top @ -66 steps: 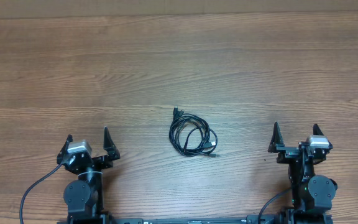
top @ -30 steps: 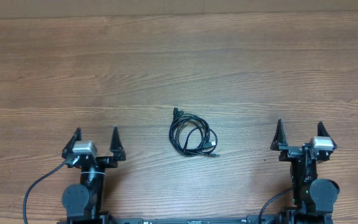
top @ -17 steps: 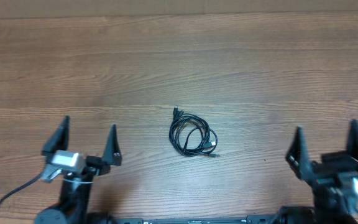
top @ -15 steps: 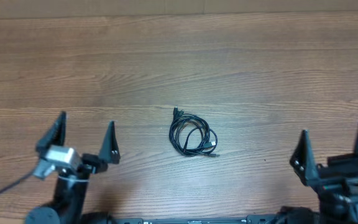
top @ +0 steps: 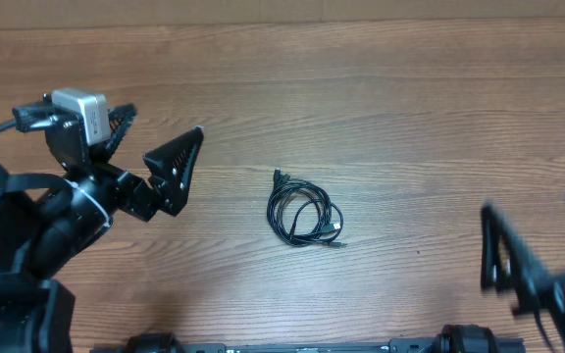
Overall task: Untangle cables
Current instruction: 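Move the left gripper over the black cable bundle and lower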
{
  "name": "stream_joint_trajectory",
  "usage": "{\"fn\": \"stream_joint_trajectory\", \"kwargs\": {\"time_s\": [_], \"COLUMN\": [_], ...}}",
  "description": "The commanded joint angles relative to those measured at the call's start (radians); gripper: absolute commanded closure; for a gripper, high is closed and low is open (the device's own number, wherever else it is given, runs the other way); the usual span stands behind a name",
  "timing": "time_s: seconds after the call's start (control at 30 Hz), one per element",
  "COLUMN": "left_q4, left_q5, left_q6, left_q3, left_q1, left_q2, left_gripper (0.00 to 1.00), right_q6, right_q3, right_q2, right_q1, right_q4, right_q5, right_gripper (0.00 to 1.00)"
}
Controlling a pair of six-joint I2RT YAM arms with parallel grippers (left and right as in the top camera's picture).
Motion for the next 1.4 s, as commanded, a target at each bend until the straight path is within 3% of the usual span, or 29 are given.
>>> {"fn": "stream_joint_trajectory", "kwargs": {"time_s": [0.0, 0.3, 0.43, 0.67, 0.77, 0.93, 1.17, 1.37], "left_q4": [-0.030, -0.052, -0.053, -0.202, -0.211, -0.123, -0.053, 0.019], "left_q5": [0.183, 0.229, 0.224, -0.108, -0.113, -0.113, -0.113, -0.180], "left_q6": [-0.012, -0.026, -0.026, -0.003, -0.040, -0.157, 0.090, 0.230], "left_q3": [0.059, 0.056, 0.056, 0.027, -0.029, -0.116, -0.165, -0.165], "left_q1": [0.005, 0.005, 0.005, 0.005, 0.005, 0.003, -0.106, -0.257], "left_q2": [0.012, 0.026, 0.026, 0.065, 0.100, 0.204, 0.407, 0.582], "left_gripper": [0.00, 0.00, 0.00, 0.00, 0.00, 0.00, 0.05, 0.02], "right_q6": [0.025, 0.029, 0.029, 0.029, 0.043, 0.187, 0.194, 0.194], "right_q3": [0.160, 0.189, 0.189, 0.189, 0.189, 0.189, 0.189, 0.189], "right_q2": [0.050, 0.056, 0.056, 0.056, 0.056, 0.056, 0.056, 0.056], "right_q1": [-0.006, -0.006, -0.006, -0.006, -0.006, -0.006, -0.006, -0.006], "right_q4": [-0.150, -0.377, -0.375, -0.341, -0.304, -0.251, -0.253, -0.252], "right_q5": [-0.162, -0.209, -0.205, -0.183, -0.183, -0.183, -0.183, -0.182], "right_gripper": [0.00, 0.00, 0.00, 0.00, 0.00, 0.00, 0.00, 0.00]}}
